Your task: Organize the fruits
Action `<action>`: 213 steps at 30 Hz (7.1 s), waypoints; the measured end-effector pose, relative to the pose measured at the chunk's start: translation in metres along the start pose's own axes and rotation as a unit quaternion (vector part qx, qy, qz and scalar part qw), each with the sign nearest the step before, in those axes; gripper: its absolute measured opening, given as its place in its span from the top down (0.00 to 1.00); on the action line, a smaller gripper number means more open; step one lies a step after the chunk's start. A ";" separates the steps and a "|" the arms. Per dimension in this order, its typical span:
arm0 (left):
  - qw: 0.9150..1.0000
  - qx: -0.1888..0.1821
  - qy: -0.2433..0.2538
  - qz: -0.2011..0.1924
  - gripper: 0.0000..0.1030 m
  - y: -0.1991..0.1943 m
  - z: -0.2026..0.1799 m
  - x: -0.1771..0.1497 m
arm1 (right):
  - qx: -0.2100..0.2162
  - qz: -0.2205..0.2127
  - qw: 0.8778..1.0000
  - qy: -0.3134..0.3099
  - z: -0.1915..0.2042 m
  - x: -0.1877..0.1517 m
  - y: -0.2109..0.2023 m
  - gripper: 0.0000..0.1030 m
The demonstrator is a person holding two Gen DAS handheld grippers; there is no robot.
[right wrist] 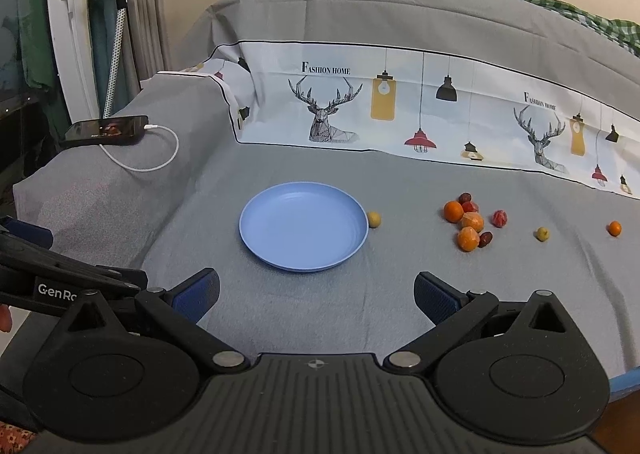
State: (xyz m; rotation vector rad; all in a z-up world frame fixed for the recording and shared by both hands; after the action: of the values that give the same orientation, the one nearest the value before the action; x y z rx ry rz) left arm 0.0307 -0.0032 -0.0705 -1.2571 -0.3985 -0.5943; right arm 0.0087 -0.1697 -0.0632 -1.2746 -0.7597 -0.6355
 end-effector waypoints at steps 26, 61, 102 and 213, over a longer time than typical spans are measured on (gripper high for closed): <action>1.000 0.004 0.002 0.000 0.00 0.000 0.003 -0.002 | 0.004 0.003 1.000 0.003 0.000 -0.003 0.000 0.00; 0.980 -0.061 0.185 -0.029 0.00 0.044 -0.136 0.083 | -0.093 -0.025 0.983 0.157 -0.164 -0.004 0.038 0.00; 0.898 -0.170 0.403 0.048 0.71 0.205 -0.290 0.195 | -0.400 -0.061 0.865 0.298 -0.659 0.007 0.194 1.00; 0.988 -0.109 0.069 0.084 0.71 0.212 -0.077 0.121 | 0.058 0.103 0.993 -0.017 -0.049 0.016 0.220 0.66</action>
State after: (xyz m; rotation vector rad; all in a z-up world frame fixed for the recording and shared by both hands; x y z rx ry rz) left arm 0.2536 -0.0608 -0.1824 -1.4331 -0.1106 -0.5883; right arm 0.1978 -0.1766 -0.1874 -1.2410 -0.6726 -0.3975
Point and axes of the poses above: each gripper's, at about its wrist camera, not at the fingertips, and y roughly the way its jaws point, z to its left, x to its top, the point moved 7 cm from there along y, roughly the way its jaws point, and after that the axes turned 8 degrees about x, right-handed, at the moved point
